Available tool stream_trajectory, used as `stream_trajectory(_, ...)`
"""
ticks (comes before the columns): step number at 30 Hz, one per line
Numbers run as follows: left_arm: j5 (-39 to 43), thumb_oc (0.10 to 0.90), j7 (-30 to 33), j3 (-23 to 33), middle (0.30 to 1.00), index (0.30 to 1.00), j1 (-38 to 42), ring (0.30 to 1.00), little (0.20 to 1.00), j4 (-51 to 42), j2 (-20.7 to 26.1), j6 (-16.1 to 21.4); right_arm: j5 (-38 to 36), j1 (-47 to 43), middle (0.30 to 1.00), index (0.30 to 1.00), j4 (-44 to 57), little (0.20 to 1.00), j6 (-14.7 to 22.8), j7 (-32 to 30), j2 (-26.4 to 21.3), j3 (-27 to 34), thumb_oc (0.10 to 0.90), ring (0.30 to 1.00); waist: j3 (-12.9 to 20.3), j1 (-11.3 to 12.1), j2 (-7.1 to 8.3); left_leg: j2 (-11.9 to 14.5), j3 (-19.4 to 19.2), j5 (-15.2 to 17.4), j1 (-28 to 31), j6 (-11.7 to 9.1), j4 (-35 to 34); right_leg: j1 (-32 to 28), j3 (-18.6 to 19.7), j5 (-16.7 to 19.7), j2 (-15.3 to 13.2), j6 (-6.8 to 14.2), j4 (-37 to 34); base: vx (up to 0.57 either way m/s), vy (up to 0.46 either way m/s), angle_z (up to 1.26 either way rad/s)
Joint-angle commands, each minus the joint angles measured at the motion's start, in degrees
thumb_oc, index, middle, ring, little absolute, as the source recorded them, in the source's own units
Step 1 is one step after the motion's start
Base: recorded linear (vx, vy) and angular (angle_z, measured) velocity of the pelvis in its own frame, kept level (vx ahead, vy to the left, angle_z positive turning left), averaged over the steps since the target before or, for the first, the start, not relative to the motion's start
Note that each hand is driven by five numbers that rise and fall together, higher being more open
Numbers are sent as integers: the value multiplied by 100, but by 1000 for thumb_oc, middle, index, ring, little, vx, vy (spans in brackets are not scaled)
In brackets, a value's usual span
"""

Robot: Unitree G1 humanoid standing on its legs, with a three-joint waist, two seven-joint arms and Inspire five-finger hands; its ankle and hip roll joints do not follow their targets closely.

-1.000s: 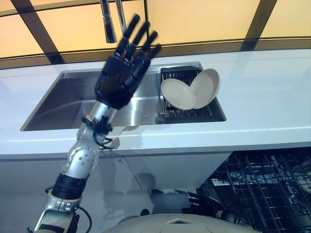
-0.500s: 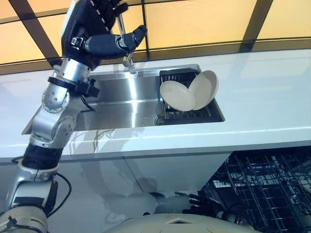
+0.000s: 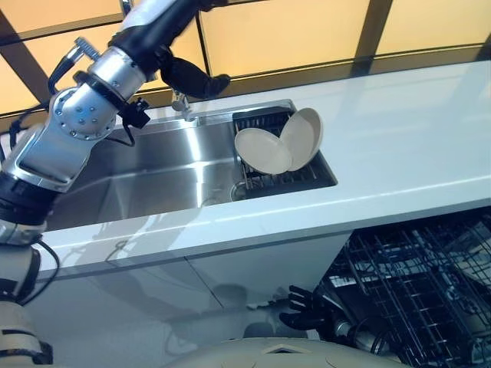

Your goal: Pick up plates and place into dishwasher.

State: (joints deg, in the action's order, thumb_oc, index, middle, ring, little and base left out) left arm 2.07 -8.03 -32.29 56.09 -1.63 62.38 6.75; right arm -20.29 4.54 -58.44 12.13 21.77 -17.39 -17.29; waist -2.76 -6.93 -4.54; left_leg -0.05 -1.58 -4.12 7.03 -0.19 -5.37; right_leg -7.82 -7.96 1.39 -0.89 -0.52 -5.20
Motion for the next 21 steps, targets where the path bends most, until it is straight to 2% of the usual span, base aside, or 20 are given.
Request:
stream_trajectory(1,-156,800,-74,31,900,900,1202,900,900,366,289,5,32,-287,900,900,510,900,454,143,-49,-15,800,900,-176,-66,-55,-242,-503,870,360,227,103,176,292,-393,57,552,514,-4,30,-25)
stream_trajectory(5,-74,800,-314,-316,900,900,1388,900,900,610,251,151,354,-275,900,900,618,900,502,-137,-100,-99,800,900,-229,-181,-86,-235,-653,885,384,226,109,205,364,-325,42,616,497,5,23,-28)
stream_trajectory(10,-60,800,-580,-674,900,900,1538,900,900,917,71,278,550,-321,900,900,697,900,377,-226,-176,-179,800,900,-274,-327,-120,-227,-855,894,407,219,87,250,463,-207,10,702,424,25,10,-15)
stream_trajectory(21,-236,800,-1142,-1055,900,900,1583,900,900,1433,-69,189,550,-333,900,900,724,900,248,-217,-261,-82,800,900,-344,-509,-223,-224,-1062,901,380,228,86,369,606,-110,-10,775,395,12,5,-11)
